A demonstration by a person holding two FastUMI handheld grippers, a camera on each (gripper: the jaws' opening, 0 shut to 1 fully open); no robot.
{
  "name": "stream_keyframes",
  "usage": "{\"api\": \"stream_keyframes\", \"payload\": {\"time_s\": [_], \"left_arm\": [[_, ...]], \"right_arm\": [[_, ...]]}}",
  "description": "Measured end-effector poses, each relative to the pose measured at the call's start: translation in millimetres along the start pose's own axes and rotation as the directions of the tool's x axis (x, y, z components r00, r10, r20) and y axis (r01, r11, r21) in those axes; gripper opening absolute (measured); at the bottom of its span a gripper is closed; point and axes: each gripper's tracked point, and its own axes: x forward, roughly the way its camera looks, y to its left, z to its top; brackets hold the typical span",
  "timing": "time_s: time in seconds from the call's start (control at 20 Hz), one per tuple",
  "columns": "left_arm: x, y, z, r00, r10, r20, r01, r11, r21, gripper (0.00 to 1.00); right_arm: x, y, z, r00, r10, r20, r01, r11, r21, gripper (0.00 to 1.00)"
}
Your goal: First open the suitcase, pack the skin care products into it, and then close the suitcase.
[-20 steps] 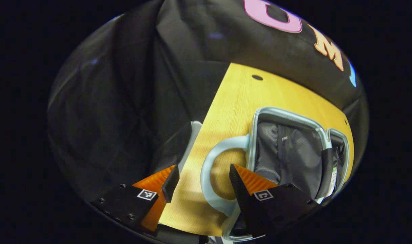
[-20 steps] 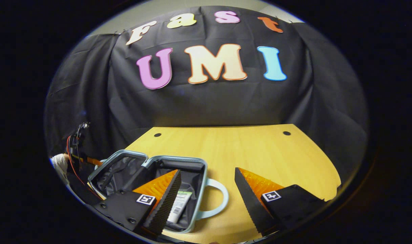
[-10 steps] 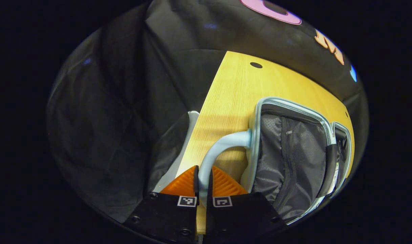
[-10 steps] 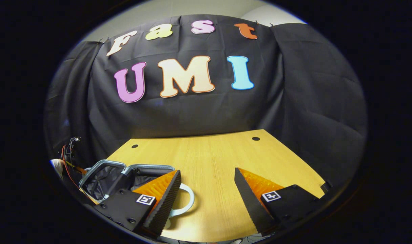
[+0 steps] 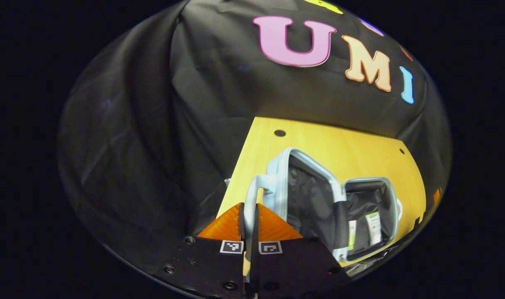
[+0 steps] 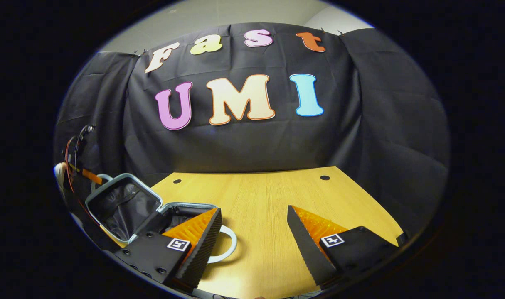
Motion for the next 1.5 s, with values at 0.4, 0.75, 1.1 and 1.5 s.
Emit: {"api": "stream_keyframes", "payload": {"time_s": [0.4,0.75,1.1,1.5], "left_arm": [[-67,-131,37,0.995,0.011,0.096,-0.022,0.993,0.114,0.00],[-78,-267,49,0.968,-0.211,0.139,0.196,0.974,0.111,0.00],[-47,-395,3,0.905,-0.413,0.101,0.404,0.909,0.101,0.00],[10,-455,-63,0.889,-0.455,-0.045,0.457,0.886,0.080,0.00]], "right_arm": [[-22,-59,18,0.993,0.113,0.026,-0.111,0.991,-0.072,0.98],[-27,-88,31,0.991,0.121,0.051,-0.120,0.993,-0.021,0.98],[-37,-126,29,0.996,0.077,0.042,-0.076,0.997,-0.030,0.98],[-35,-163,33,0.999,0.008,0.036,-0.008,1.000,-0.001,0.98]]}}
